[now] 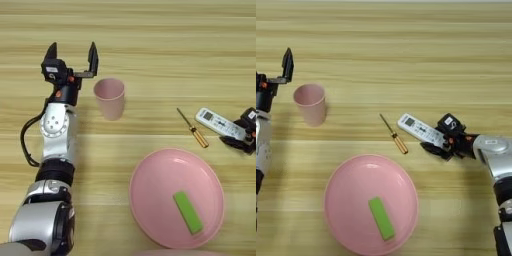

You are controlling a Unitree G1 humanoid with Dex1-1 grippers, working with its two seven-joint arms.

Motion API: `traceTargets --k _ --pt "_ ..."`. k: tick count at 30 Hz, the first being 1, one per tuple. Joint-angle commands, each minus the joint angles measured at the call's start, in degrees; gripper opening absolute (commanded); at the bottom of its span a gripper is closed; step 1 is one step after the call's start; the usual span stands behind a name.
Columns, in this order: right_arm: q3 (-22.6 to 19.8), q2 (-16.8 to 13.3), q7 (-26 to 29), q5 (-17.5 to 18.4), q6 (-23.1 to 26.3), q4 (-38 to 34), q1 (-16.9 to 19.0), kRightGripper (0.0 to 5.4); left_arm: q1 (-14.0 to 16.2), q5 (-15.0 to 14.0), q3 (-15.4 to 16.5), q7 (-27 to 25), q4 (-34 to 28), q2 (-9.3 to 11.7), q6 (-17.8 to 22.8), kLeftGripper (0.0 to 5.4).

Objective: Move the objects on the table

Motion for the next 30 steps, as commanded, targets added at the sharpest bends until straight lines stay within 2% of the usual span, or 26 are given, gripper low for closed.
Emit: traceTargets --k 1,5,16,21,26,30 --pt "0.2 0.1 0.3 -0.4 -0.3 0.6 -0.8 3.27 -1.1 0.7 0.0 -0.2 0.5 0.6 -0.4 5.40" --pt "0.0 0.2 0.5 -0.2 -0.1 0.0 -0.8 2.92 -1.2 0.7 0.0 -0.1 0.5 0.6 -0.4 5.40" --pt "-0.8 0.4 0.8 0.8 0.6 -1.3 -1.1 2.91 -1.4 0.7 0.0 -0.1 0.8 0.5 -0.4 5.40" --pt "-2.5 1.0 -0.7 2.0 0.5 -1.9 -2.0 2.91 -1.5 0.7 0.0 -0.2 0.9 0.6 -0.4 5.40" --pt "-4.6 0.9 -1.4 3.9 1.1 -6.0 -2.4 2.91 -1.7 0.7 0.0 -0.3 1.3 0.6 -0.5 5.40" --pt "-6.1 0.6 -0.9 6.2 3.2 -13.9 -1.4 2.91 -1.6 0.7 -0.1 -0.5 1.4 0.5 -0.4 5.40"
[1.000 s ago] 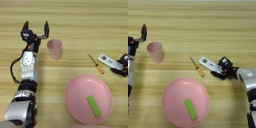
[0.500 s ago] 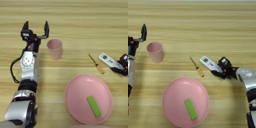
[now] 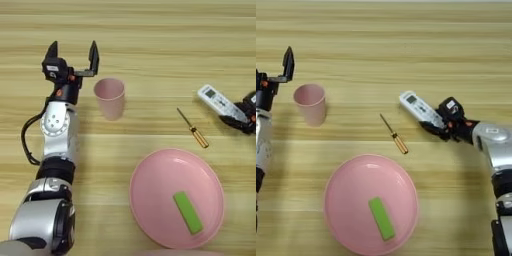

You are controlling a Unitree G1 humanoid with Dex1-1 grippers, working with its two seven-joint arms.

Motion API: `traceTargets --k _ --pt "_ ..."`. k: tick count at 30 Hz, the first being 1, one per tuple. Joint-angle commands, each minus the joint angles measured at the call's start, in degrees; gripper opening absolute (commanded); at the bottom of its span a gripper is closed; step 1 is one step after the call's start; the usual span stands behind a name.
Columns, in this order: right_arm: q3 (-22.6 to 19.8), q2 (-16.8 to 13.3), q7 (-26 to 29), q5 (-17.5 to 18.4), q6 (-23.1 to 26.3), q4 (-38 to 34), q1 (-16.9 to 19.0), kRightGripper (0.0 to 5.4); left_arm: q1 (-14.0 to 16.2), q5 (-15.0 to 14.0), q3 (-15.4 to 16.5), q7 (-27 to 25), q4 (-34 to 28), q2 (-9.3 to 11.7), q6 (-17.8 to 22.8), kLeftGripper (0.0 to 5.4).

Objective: Move the objects on the table

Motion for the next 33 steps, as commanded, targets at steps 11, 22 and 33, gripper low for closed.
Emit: traceTargets --k 11,22,33 --pt "-2.3 -5.0 8.5 14.0 11.0 -44.1 11.0 2.91 -0.9 3.9 -1.8 1.3 2.5 0.7 4.0 5.40" --pt "4.2 -10.2 16.8 13.1 11.4 -46.6 13.0 2.91 -0.6 5.6 -2.7 3.8 3.2 0.0 9.3 5.40" --pt "18.8 -10.6 22.8 3.2 8.9 -40.0 12.4 2.91 -0.4 5.4 -2.9 3.9 3.2 0.1 11.1 5.40"
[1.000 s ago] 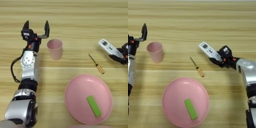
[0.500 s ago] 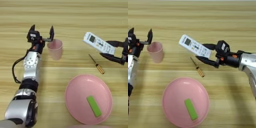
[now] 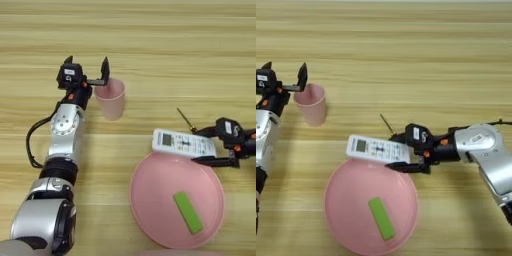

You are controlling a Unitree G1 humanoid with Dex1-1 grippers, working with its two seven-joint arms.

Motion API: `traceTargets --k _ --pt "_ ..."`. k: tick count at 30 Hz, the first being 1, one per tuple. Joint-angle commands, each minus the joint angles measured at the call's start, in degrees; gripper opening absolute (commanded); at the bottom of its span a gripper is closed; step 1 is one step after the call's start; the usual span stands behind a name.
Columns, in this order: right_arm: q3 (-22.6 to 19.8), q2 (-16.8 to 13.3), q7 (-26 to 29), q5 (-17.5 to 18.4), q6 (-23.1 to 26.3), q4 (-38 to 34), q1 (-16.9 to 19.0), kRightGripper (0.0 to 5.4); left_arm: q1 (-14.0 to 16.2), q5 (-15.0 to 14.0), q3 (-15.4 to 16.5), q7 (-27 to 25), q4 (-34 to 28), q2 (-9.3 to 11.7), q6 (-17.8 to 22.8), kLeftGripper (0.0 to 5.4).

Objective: Move the objects on the table

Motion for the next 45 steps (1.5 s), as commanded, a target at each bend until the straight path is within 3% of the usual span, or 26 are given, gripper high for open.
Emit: traceTargets --k 1,18,28,38,45 --pt "2.7 -1.2 2.7 -2.0 -0.7 0.8 -1.2 2.91 -0.1 0.8 -0.4 0.1 0.2 0.2 1.0 5.40" --pt "8.7 1.9 1.8 -6.2 -0.4 2.0 -0.4 2.91 0.0 1.1 -0.9 0.3 -0.2 0.1 0.8 5.40" --pt "9.7 3.2 0.7 -8.3 -1.9 5.6 -1.4 2.91 -0.1 1.1 -1.1 0.4 0.0 0.1 0.7 5.40" --pt "8.4 4.0 0.9 -7.3 -1.7 4.9 -1.9 4.09 -0.3 1.2 -1.2 0.4 0.3 0.2 0.6 5.40" --pt "4.4 4.1 1.2 -2.1 0.1 0.6 -2.8 4.85 -0.4 1.4 -1.4 0.6 0.4 0.1 0.5 5.40"
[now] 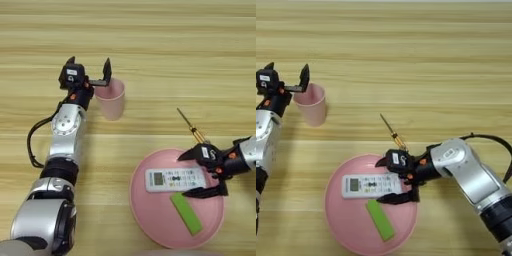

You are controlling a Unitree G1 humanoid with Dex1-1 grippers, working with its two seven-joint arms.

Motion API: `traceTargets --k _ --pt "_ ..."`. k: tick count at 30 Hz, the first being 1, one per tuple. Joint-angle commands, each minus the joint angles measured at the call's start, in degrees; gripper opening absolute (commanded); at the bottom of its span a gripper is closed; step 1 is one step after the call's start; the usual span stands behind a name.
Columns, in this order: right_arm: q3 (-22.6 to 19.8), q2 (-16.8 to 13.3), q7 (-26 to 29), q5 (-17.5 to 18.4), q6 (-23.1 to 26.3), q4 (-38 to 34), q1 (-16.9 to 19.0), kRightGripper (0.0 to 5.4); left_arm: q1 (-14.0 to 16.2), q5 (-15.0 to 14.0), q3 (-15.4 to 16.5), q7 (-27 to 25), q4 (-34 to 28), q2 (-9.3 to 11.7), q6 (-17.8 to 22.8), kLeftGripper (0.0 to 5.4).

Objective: Move the objects on the table

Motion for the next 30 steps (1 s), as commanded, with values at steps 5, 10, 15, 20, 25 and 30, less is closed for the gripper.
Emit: traceTargets --k 5,10,15,20,25,30 --pt "-6.6 0.9 -1.9 6.7 3.8 -4.2 -3.2 5.37 -0.3 1.7 -0.4 0.3 0.3 0.0 0.2 5.40" --pt "-12.0 5.4 -11.2 8.5 8.5 -1.7 -6.9 5.37 -0.2 2.2 -0.4 0.4 0.1 -0.1 0.1 5.40" --pt "-15.5 8.6 -19.6 8.1 9.5 1.1 -7.6 5.37 -0.1 2.2 -0.3 0.3 0.0 -0.1 -0.1 5.40" --pt "-19.3 11.9 -26.7 8.2 7.4 3.9 -7.9 5.37 0.0 2.1 -0.2 0.1 0.0 0.1 -0.2 5.40" --pt "-24.1 16.2 -35.6 7.2 0.1 10.4 -9.0 5.37 0.0 1.8 0.1 -0.3 0.2 0.4 -0.5 5.40" --pt "-28.4 19.5 -43.9 5.5 -11.4 18.4 -10.3 5.37 0.0 1.6 0.5 -1.0 0.5 0.8 -0.9 5.40"
